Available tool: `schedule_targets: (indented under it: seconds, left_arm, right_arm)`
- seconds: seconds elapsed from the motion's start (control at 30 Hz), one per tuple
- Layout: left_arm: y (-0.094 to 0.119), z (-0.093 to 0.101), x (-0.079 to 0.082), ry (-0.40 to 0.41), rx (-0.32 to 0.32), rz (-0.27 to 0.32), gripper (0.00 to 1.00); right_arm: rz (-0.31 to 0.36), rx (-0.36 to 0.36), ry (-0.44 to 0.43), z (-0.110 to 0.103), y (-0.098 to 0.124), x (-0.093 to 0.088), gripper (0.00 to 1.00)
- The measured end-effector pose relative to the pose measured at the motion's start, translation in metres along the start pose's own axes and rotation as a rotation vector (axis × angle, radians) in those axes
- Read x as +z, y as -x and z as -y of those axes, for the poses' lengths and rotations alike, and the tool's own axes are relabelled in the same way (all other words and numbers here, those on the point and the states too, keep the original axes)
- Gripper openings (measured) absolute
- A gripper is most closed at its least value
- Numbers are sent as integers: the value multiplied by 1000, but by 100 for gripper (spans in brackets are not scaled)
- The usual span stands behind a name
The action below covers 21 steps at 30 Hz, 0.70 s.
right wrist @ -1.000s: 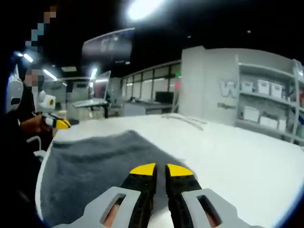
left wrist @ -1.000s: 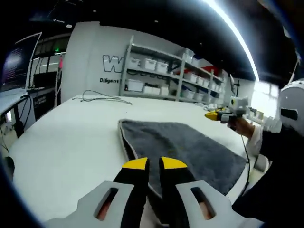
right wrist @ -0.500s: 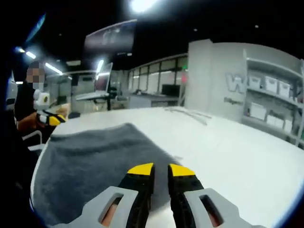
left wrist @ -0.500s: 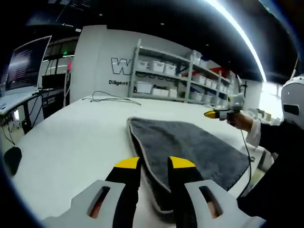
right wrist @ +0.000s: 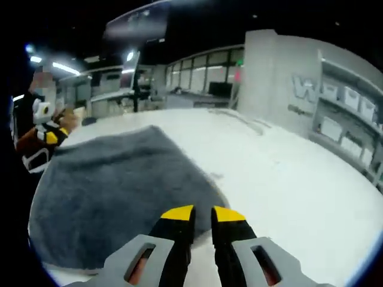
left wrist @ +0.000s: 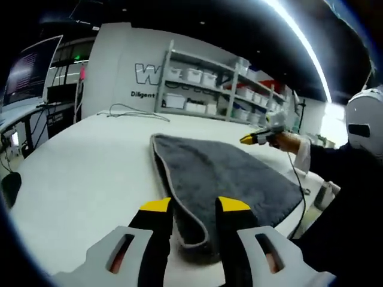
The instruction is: Open the folded towel by lifting each exposed corner and separating the folded layers until the towel lies flat within the target outline without major curled edges
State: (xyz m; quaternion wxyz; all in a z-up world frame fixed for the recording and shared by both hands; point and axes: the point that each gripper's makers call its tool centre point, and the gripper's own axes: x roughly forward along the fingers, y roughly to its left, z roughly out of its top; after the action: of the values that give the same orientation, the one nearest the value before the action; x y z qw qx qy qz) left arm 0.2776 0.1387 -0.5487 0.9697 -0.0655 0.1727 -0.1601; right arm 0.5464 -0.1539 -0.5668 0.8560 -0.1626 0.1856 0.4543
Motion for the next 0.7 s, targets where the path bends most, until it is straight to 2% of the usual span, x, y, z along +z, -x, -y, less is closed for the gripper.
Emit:
schedule_targets:
  seconds: [0.1, 0.23, 0.33, 0.5, 0.57, 0.67, 0.7]
  left_arm:
    - [3, -1, -10, -54, 21, -52, 28]
    - [4, -2, -21, -85, 30, -76, 27]
    - [4, -7, -33, -78, 44, -107, 23]
    - [5, -12, -43, -54, 47, -137, 14]
    - [5, -17, -50, -30, 58, -162, 11]
    - [4, -12, -49, 4, 13, -151, 7]
    - [4, -14, -50, 1, 16, -150, 6]
  right_arm:
    - [-15, 20, 11, 0, -8, -6, 8]
    - [-31, 48, -6, -2, -17, -15, 8]
    - [-45, 61, -11, -2, -23, -22, 8]
    - [-35, 76, -66, 0, -23, -23, 7]
    - [-37, 75, -62, -1, -23, -23, 7]
    - [-49, 72, -52, -1, -23, -23, 7]
    - [-53, 71, -62, -1, -23, -23, 7]
